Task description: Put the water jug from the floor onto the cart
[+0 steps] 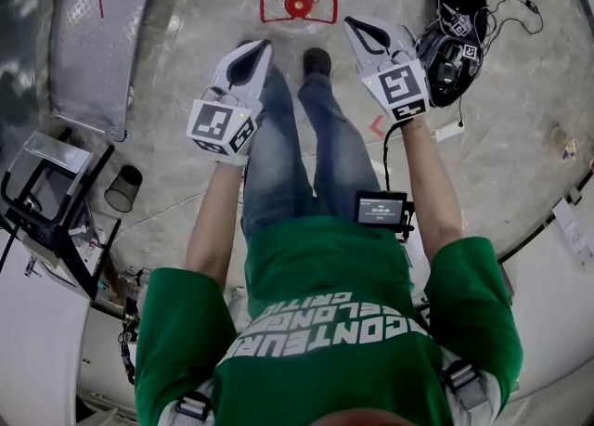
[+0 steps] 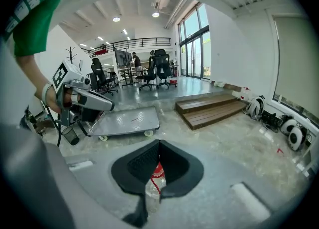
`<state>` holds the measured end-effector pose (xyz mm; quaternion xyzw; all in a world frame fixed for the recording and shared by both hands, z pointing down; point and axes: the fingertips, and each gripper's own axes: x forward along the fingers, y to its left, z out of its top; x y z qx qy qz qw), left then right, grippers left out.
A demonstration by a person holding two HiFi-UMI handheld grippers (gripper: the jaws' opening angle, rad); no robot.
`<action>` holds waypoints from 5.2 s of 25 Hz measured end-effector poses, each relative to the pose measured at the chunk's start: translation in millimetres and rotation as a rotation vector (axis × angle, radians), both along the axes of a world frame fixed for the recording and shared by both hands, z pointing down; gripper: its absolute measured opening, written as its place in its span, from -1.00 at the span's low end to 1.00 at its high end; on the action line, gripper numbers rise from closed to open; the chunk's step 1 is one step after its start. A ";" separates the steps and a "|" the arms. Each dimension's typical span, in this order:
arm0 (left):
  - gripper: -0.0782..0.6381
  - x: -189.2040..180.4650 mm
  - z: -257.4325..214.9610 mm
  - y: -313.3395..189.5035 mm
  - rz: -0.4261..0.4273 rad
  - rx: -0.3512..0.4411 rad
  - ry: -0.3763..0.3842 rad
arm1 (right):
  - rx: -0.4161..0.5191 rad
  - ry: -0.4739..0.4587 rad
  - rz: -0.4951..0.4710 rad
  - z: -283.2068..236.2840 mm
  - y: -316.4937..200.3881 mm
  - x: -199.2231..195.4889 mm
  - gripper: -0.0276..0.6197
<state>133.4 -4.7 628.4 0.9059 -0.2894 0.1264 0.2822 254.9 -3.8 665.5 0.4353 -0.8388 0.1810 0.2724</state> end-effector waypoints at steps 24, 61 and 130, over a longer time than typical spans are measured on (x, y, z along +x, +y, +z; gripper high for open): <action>-0.54 -12.7 162.6 -33.7 0.009 -0.190 -0.119 | -0.239 0.008 0.114 147.0 13.7 6.1 -0.83; -0.25 1.1 300.3 -51.7 0.131 -0.446 -0.247 | -0.540 -0.010 0.326 289.0 0.8 28.3 -0.39; -0.74 8.7 285.8 -43.7 0.129 -0.558 -0.209 | -0.522 0.000 0.257 273.0 -16.2 3.7 -0.93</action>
